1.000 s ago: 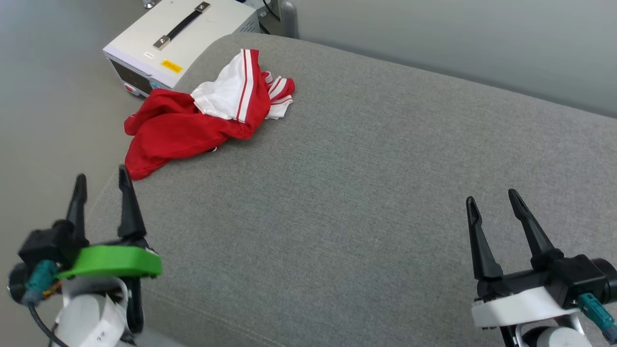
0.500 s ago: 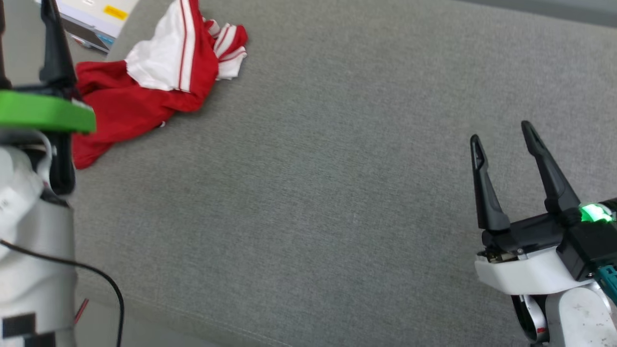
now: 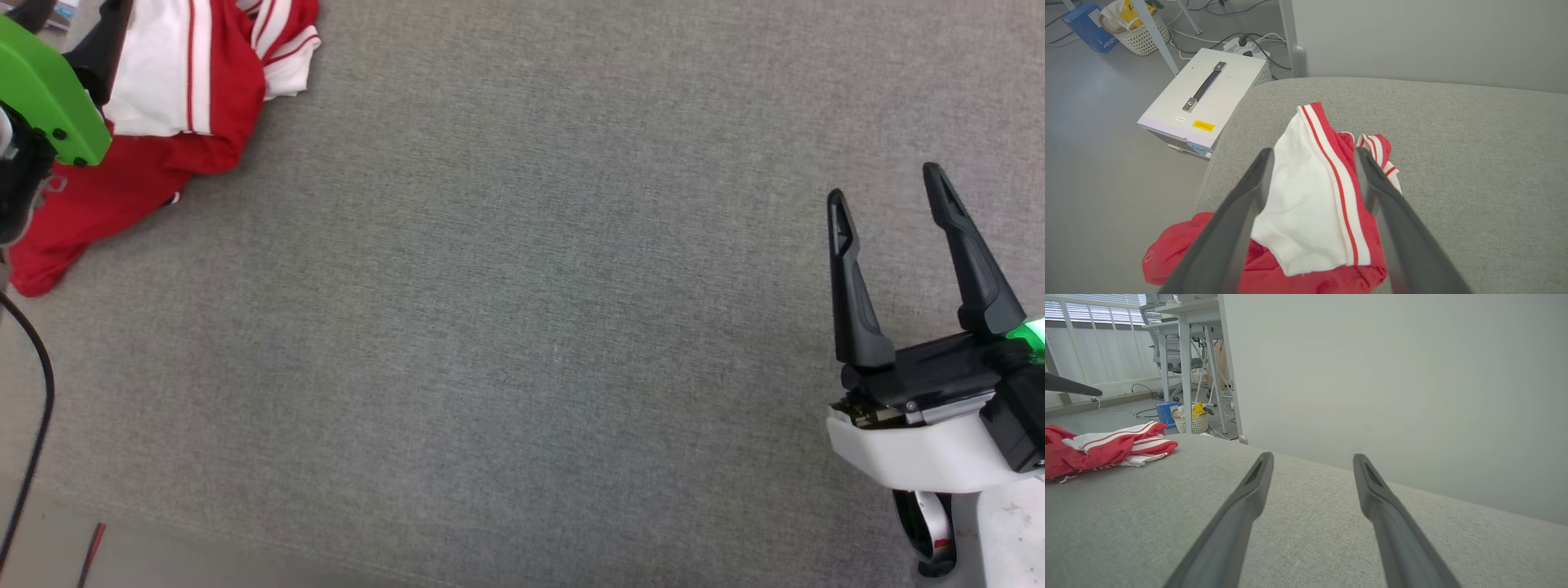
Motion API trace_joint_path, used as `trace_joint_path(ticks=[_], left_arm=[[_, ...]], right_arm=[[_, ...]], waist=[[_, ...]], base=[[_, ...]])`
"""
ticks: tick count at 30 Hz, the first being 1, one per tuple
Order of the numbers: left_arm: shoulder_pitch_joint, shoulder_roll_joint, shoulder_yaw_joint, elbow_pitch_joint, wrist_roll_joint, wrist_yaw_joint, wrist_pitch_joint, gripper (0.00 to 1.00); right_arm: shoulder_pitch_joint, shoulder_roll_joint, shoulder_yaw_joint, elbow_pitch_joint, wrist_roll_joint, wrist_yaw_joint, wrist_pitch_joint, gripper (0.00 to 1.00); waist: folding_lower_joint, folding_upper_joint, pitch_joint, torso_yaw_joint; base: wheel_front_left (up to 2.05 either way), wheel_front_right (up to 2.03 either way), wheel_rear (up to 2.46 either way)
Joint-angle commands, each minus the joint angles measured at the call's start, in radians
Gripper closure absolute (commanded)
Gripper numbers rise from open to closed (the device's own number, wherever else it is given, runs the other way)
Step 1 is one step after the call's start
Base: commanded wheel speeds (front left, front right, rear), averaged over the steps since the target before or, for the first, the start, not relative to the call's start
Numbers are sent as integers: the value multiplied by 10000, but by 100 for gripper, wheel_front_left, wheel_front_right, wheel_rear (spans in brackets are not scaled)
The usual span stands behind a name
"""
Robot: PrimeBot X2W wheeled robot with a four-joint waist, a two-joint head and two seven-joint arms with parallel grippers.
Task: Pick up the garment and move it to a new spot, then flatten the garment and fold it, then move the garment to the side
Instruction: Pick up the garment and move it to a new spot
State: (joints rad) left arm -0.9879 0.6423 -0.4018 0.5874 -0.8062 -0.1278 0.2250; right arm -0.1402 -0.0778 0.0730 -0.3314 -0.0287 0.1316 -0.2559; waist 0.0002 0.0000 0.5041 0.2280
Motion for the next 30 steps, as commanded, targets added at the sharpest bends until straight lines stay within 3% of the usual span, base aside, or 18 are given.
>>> trace_joint_path(ticks=[1, 5, 9, 23, 24, 30], left_arm=[[-327, 202, -298, 64, -401, -28, 609, 0], [-512, 724, -1337, 32, -1272, -28, 2435, 0], [-599, 941, -2100, 174, -1736, -28, 3390, 0], [-738, 257, -3976, 1718, -2165, -28, 4160, 0], [-770, 306, -4048, 1804, -2189, -28, 4089, 100], [-1151, 628, -4372, 1453, -2315, -28, 3021, 100]], right_arm=[[-197, -44, -29, -118, -37, -9, -59, 0], [-282, -93, -24, -242, -48, -9, -59, 0], [-401, -107, -18, -290, -57, -9, -59, 0], [-552, -77, -86, -176, 84, -9, -59, 0], [-554, -61, -76, -144, 108, -9, -59, 0], [-397, 42, -80, 62, 266, -9, -59, 0]], waist=[[-2, 0, 239, -184], [-2, 0, 466, -280], [-2, 0, 705, -369], [-2, 0, 1102, -616], [-2, 0, 1056, -626], [-2, 0, 514, -509]], base=[[0, 0, 0], [0, 0, 0], [0, 0, 0], [0, 0, 0], [0, 0, 0], [0, 0, 0]])
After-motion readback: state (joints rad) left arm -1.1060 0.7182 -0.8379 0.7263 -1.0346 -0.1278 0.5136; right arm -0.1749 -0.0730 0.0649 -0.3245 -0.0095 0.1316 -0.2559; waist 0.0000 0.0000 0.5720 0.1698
